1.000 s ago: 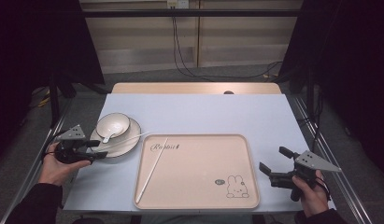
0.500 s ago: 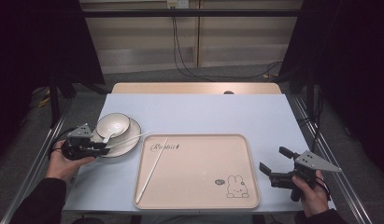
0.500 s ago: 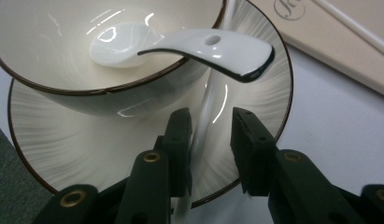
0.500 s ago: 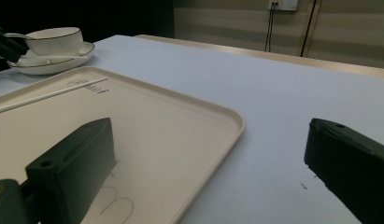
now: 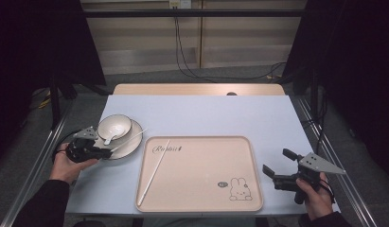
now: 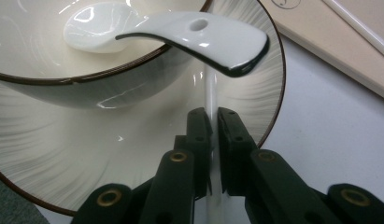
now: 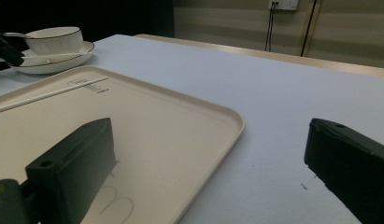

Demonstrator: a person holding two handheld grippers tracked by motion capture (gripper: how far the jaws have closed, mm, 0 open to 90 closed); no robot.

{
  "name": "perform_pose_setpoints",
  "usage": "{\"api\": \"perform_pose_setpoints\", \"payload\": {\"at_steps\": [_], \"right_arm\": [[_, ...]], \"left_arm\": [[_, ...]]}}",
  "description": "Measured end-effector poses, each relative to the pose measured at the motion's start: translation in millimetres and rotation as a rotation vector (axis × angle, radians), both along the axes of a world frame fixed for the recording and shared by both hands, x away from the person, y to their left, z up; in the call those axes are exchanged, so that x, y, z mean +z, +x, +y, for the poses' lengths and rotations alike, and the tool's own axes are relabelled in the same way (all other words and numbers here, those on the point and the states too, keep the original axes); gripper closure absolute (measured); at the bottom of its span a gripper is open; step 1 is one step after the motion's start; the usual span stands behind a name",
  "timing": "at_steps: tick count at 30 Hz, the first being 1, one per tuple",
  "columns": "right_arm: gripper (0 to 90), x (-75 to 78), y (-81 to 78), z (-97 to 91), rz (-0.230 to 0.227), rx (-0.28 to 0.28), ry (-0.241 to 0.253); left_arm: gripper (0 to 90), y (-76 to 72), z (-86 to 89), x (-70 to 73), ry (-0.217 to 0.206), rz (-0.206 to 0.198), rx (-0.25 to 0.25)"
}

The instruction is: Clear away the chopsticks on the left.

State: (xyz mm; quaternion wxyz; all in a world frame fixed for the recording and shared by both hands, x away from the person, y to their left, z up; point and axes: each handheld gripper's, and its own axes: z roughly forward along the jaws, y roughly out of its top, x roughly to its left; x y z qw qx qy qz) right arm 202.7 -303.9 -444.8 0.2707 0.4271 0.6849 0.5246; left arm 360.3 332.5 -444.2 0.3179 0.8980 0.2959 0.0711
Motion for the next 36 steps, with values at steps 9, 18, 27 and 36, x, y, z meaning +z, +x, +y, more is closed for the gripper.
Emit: {"api": "perform_pose_setpoints", "payload": {"at_steps": [9, 18, 27, 36], "right_arm": [[1.6, 0.0, 0.2, 0.0, 0.0, -0.004, 0.001], [1.6, 0.1, 0.1, -0.3, -0.001, -0.001, 0.001], [1.6, 0.1, 1.3, 0.3, -0.002, 0.0, 0.002], [1.6, 0.2, 1.2, 0.2, -0.004, 0.001, 0.004]], "left_arm": [[84.6, -1.7, -1.4, 2.6, -0.04, 0.061, 0.05], [84.8, -8.7, -5.5, 8.9, -0.079, 0.086, 0.072], [84.8, -19.2, -4.9, 13.4, -0.125, 0.081, 0.11], [84.8, -30.5, -8.0, 19.6, -0.156, 0.073, 0.134]]}}
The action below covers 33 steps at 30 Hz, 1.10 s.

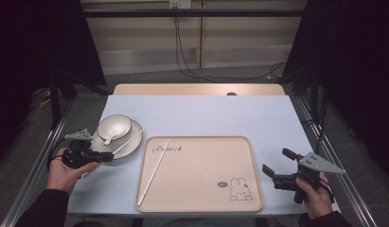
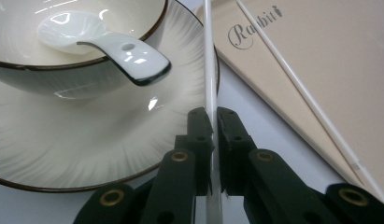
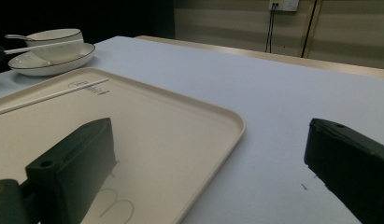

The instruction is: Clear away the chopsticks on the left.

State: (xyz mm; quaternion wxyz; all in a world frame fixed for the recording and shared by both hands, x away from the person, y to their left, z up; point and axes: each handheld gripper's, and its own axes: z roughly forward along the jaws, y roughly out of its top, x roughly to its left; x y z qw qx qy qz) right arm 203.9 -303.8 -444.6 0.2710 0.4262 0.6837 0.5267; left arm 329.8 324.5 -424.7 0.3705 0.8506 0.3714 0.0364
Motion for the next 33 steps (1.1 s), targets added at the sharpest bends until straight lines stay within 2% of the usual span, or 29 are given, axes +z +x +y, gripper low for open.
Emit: {"api": "perform_pose_setpoints", "payload": {"at_steps": [2, 5, 10, 16, 18, 21, 23, 27, 28, 30, 33], "right_arm": [[1.6, 0.1, -0.1, 0.0, 0.0, 0.0, 0.0], [1.6, 0.1, -0.2, 0.1, 0.0, 0.001, 0.0], [1.6, 0.2, -0.2, 0.2, -0.003, 0.002, -0.002], [1.6, 0.1, 0.1, 0.3, -0.001, 0.002, -0.001], [1.6, 0.2, 0.0, 0.3, -0.002, 0.003, -0.001], [1.6, 0.3, -0.2, 0.2, -0.002, 0.003, 0.001], [1.6, 0.3, -0.4, 0.4, -0.004, 0.001, 0.002], [1.6, 0.3, -0.4, 0.4, -0.002, 0.004, 0.001], [1.6, 0.3, -0.2, 0.4, -0.002, 0.004, 0.001], [1.6, 0.3, -0.1, 0.4, -0.003, 0.004, 0.0], [1.6, 0.3, 0.2, 1.2, -0.002, 0.001, 0.001]], "left_arm": [[84.8, -6.0, -2.5, 0.4, -0.017, -0.001, 0.007], [84.8, -13.2, -5.6, 2.3, -0.013, 0.002, 0.032], [84.9, -22.8, -10.9, 6.7, -0.019, -0.002, 0.031], [84.8, -34.1, -19.6, 10.0, -0.055, 0.019, 0.052], [84.8, -39.4, -23.5, 14.1, -0.068, 0.015, 0.065], [84.8, -43.8, -25.8, 17.1, -0.068, 0.01, 0.08], [84.8, -52.3, -31.4, 19.1, -0.06, 0.01, 0.104], [84.8, -61.6, -37.4, 20.3, -0.055, 0.009, 0.112], [84.8, -66.3, -40.6, 21.2, -0.05, 0.001, 0.13], [84.8, -68.2, -41.3, 21.8, -0.045, -0.006, 0.133], [84.8, -75.0, -46.2, 21.4, -0.057, -0.003, 0.158]]}}
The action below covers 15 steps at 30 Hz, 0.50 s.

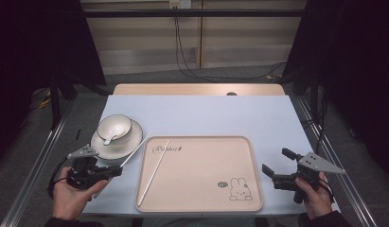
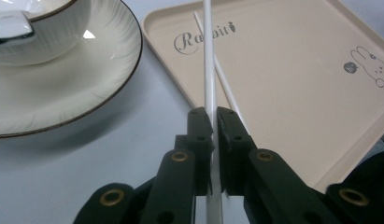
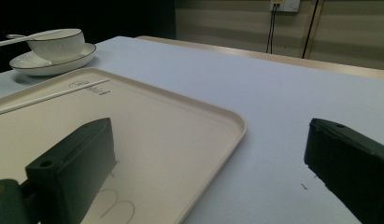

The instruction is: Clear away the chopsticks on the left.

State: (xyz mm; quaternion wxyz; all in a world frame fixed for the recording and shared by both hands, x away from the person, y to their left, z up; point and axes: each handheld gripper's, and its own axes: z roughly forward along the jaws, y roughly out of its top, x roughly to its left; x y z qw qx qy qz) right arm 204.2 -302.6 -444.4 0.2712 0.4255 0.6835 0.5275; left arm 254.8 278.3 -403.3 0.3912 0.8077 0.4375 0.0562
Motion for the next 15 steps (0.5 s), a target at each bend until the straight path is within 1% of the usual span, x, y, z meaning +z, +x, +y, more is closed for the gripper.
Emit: {"api": "perform_pose_setpoints", "payload": {"at_steps": [1, 2, 3, 4, 5, 7, 8, 9, 10, 11, 12, 13, 14, 15], "right_arm": [[1.6, 0.0, 0.1, 0.1, 0.0, -0.001, 0.0], [1.6, 0.0, 0.1, 0.1, 0.0, -0.001, 0.0], [1.6, 0.0, 0.2, 0.0, 0.0, 0.0, 0.0], [1.6, 0.0, 0.2, 0.1, 0.001, 0.002, 0.001], [1.6, 0.0, 0.2, 0.0, 0.003, 0.002, 0.0], [1.6, 0.0, 0.2, 0.0, 0.003, 0.003, 0.0], [1.6, 0.0, 0.2, 0.1, 0.002, 0.003, -0.001], [1.6, 0.0, 0.2, 0.1, 0.002, 0.003, -0.001], [1.6, 0.0, 0.4, 0.0, 0.001, 0.002, -0.001], [1.6, 0.0, 0.5, 0.0, 0.001, 0.002, -0.002], [1.6, 0.0, 0.5, 0.3, 0.003, 0.003, 0.0], [1.6, 0.0, 0.6, 0.3, 0.003, 0.003, -0.001], [1.6, 0.0, 0.6, 0.3, 0.003, 0.003, -0.001], [1.6, -0.2, 0.8, 0.4, 0.001, 0.004, -0.001]], "left_arm": [[84.8, -4.3, -4.8, -0.5, 0.008, 0.008, 0.008], [84.8, -4.3, -4.8, -0.5, 0.008, 0.008, 0.008], [84.8, -7.0, -7.5, 0.3, 0.025, 0.006, 0.01], [84.8, -10.1, -10.8, 1.1, 0.015, 0.015, 0.022], [84.8, -12.0, -12.6, 1.5, 0.012, 0.007, 0.044], [84.8, -14.4, -15.0, 2.2, 0.014, 0.006, 0.052], [84.8, -17.8, -18.7, 2.5, 0.006, 0.012, 0.077], [84.8, -17.8, -18.7, 2.5, 0.006, 0.012, 0.077], [84.8, -19.0, -22.7, 1.1, -0.018, 0.018, 0.088], [84.8, -19.3, -25.3, 0.1, -0.014, 0.02, 0.101], [84.7, -19.3, -25.3, 0.1, -0.014, 0.02, 0.101], [84.8, -17.4, -29.1, -3.2, -0.017, 0.024, 0.131], [84.7, -17.4, -29.1, -3.2, -0.017, 0.024, 0.131], [84.7, -15.6, -33.4, -7.8, -0.005, 0.03, 0.164]]}}
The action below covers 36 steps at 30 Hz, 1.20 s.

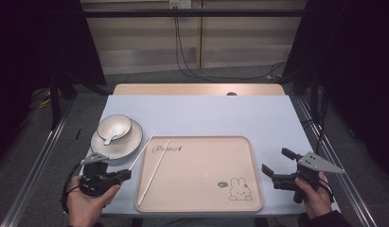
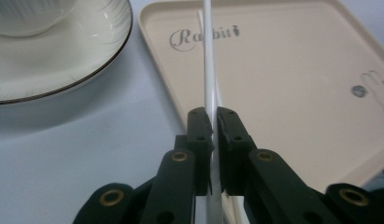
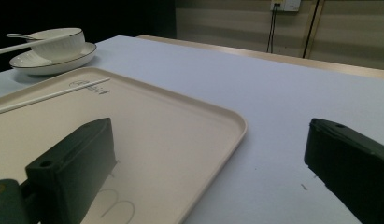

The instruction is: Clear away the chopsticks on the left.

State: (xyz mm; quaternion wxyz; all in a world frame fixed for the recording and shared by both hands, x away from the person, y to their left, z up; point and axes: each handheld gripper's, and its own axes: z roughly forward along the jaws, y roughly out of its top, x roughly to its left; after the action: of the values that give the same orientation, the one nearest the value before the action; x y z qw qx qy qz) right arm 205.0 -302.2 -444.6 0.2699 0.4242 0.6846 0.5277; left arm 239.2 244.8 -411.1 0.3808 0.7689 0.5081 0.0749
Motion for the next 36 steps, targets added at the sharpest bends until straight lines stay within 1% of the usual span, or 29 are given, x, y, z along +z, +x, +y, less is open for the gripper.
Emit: {"api": "perform_pose_setpoints", "payload": {"at_steps": [2, 3, 5, 7, 8, 9, 10, 13, 15, 17, 20, 22, 23, 25, 26, 27, 29, 30, 31, 33, 34, 36], "right_arm": [[1.6, -0.1, 0.2, 0.0, 0.003, 0.0, -0.001], [1.6, -0.1, 0.3, -0.1, 0.004, -0.002, 0.0], [1.6, -0.2, 0.5, 0.0, 0.008, -0.001, 0.003], [1.6, -0.2, 0.5, 0.0, 0.008, 0.0, 0.003], [1.6, -0.3, 0.6, 0.2, 0.007, -0.002, 0.002], [1.6, -0.2, 0.4, 0.3, 0.008, -0.003, 0.005], [1.6, -0.2, 0.3, 0.1, 0.006, 0.0, 0.001], [1.6, -0.2, 0.3, 0.1, 0.007, 0.0, 0.001], [1.6, -0.3, 0.1, 0.5, 0.01, 0.0, 0.005], [1.6, -0.4, 0.3, -0.2, 0.011, 0.004, -0.002], [1.6, -0.5, 0.1, -0.1, 0.011, 0.005, -0.001], [1.6, -0.6, 0.3, -0.4, 0.008, 0.004, -0.006], [1.6, -0.3, -0.3, 0.1, 0.012, 0.0, 0.002], [1.6, -0.4, -0.5, -0.1, 0.01, 0.007, -0.004], [1.6, -0.4, -0.6, -0.1, 0.011, 0.006, -0.005], [1.7, -0.5, -0.6, 0.0, 0.011, 0.009, -0.006], [1.6, -0.6, -0.6, -0.1, 0.012, 0.008, -0.006], [1.6, -0.7, -0.3, -0.3, 0.01, 0.007, -0.009], [1.6, -0.7, -0.3, -0.3, 0.01, 0.007, -0.009], [1.6, -0.6, -0.6, -0.1, 0.011, 0.012, -0.008], [1.7, -0.6, -0.8, -0.1, 0.01, 0.013, -0.009], [1.6, -0.5, -0.8, -0.3, 0.01, 0.011, -0.008]], "left_arm": [[84.7, 1.1, -5.3, -5.4, 0.019, 0.013, 0.006], [84.8, 0.7, -8.9, -8.2, 0.022, 0.013, 0.018], [84.7, 1.9, -15.7, -12.6, 0.034, 0.025, 0.021], [84.7, 2.2, -18.9, -13.7, 0.026, 0.028, 0.028], [84.7, 3.7, -26.7, -14.2, 0.03, 0.029, 0.035], [84.7, 4.9, -30.9, -14.4, 0.028, 0.031, 0.043], [84.7, 5.9, -33.6, -14.6, 0.035, 0.034, 0.041], [84.7, 8.6, -40.9, -16.8, 0.034, 0.052, 0.046], [84.7, 11.0, -47.3, -19.0, 0.052, 0.061, 0.048], [84.7, 13.6, -52.1, -22.0, 0.045, 0.073, 0.045], [84.6, 15.3, -59.7, -26.7, 0.047, 0.087, 0.038], [84.6, 15.8, -65.4, -28.4, 0.061, 0.085, 0.038], [84.6, 17.2, -68.7, -29.4, 0.064, 0.083, 0.041], [84.6, 17.2, -70.9, -30.1, 0.053, 0.059, 0.076], [84.6, 17.2, -70.9, -30.1, 0.053, 0.059, 0.076], [84.6, 17.2, -73.7, -32.4, 0.074, 0.072, 0.058], [84.6, 18.8, -77.7, -37.3, 0.069, 0.093, 0.059], [84.6, 18.8, -77.7, -37.3, 0.069, 0.093, 0.059], [84.6, 19.7, -79.3, -38.5, 0.067, 0.102, 0.062], [84.5, 20.1, -82.6, -40.2, 0.096, 0.095, 0.06], [84.5, 20.6, -84.0, -44.3, 0.107, 0.096, 0.074], [84.5, 21.0, -85.4, -46.9, 0.12, 0.098, 0.07]]}}
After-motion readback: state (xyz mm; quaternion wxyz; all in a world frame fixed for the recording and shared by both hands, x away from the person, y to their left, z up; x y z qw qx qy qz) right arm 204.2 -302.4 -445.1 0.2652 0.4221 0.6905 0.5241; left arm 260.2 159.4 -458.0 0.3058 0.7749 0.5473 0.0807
